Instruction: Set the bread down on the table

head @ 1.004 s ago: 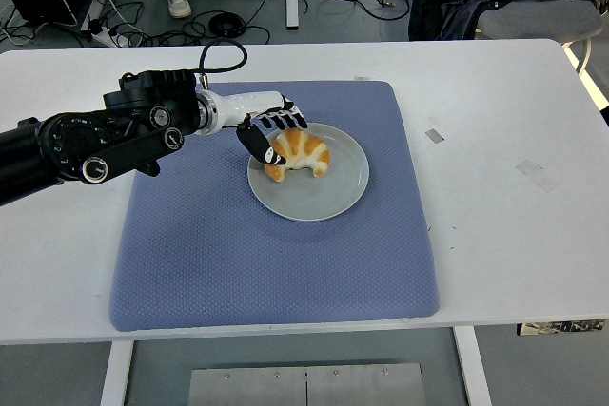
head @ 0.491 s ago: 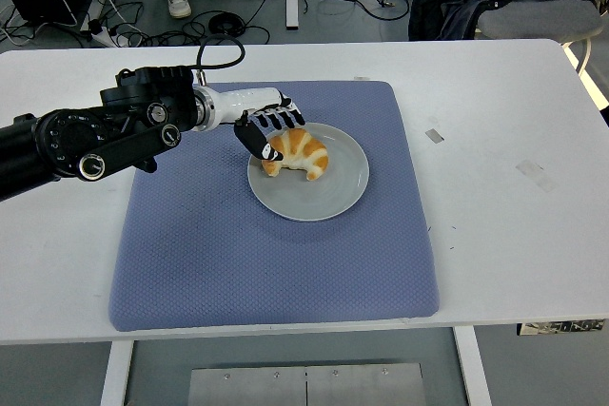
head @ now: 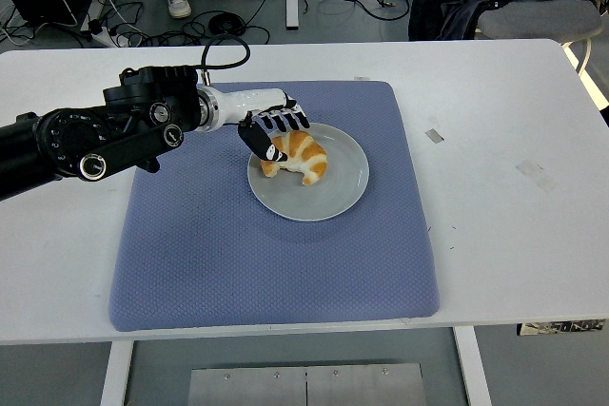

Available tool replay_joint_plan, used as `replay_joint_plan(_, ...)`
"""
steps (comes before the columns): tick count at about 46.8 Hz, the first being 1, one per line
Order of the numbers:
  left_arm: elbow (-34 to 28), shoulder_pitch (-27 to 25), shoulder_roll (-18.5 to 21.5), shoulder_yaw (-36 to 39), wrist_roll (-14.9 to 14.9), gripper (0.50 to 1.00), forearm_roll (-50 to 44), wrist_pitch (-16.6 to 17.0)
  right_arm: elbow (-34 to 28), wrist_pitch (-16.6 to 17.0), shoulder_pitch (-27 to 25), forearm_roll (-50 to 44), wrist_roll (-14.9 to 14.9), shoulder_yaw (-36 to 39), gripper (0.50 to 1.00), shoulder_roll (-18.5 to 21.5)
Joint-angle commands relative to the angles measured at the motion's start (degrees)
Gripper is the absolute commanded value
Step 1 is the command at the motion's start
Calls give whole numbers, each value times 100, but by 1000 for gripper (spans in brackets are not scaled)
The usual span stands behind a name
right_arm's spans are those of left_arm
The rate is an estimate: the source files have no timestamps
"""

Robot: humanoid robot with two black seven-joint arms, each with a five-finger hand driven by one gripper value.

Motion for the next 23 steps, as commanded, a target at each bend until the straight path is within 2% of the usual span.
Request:
replay_joint_plan(1,1,1,-1,1,0,769,1,0,0,0,0,0,-1,0,1000,0)
replay_joint_plan(17,1,-8,-1,116,-9,755,1,9,0,0,0,0,-1,0,1000,0)
replay_joint_plan(23,1,-17,17,142,-18,724,1,9,0,0,0,0,-1,0,1000,0)
